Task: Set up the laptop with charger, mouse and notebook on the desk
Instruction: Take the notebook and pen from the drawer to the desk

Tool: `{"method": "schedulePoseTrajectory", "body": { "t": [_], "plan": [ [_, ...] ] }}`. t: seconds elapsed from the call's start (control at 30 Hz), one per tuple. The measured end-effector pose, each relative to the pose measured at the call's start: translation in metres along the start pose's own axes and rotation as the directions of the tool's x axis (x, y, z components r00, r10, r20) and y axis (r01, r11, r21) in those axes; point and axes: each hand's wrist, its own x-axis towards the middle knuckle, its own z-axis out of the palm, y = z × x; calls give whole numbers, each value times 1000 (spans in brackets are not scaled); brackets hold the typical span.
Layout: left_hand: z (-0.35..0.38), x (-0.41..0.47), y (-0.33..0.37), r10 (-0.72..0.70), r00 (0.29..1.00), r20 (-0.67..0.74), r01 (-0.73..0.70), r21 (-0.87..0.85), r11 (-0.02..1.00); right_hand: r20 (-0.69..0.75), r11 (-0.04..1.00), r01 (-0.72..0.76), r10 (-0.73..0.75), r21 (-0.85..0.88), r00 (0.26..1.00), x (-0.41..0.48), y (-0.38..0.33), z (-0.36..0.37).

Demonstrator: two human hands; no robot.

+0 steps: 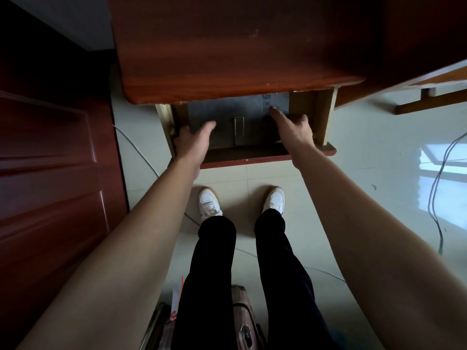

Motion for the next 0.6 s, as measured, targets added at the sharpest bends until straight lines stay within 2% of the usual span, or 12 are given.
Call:
{"method": "schedulePoseTrajectory", "body": {
  "t": [0.07,0.17,0.23,0.37,0.5,0.6],
  "plan": [
    [-3,-3,2,-17,999,-49,12,-94,995,3,1000,11,-11,-26,1000,-4,2,-2],
    [-4,-17,6,-32,973,-229,-5,-158,988,-28,990,98,-101,-100,994,-20,6,0],
    [-3,-27,5,-33,956,-291,8,-87,996,-92,988,117,-126,-97,988,-32,12,0],
    [0,-49,-13,-16,965,-261,56,145,988,-165,989,75,-96,-126,982,-58,47,-15],
    [5,-73,-32,96,969,-229,-30,276,961,-228,976,86,-131,-198,965,-76,84,-26],
    [3,-91,-41,290,926,-243,-190,364,912,-264,942,181,-257,-281,930,-84,94,-34]
  ]
}}
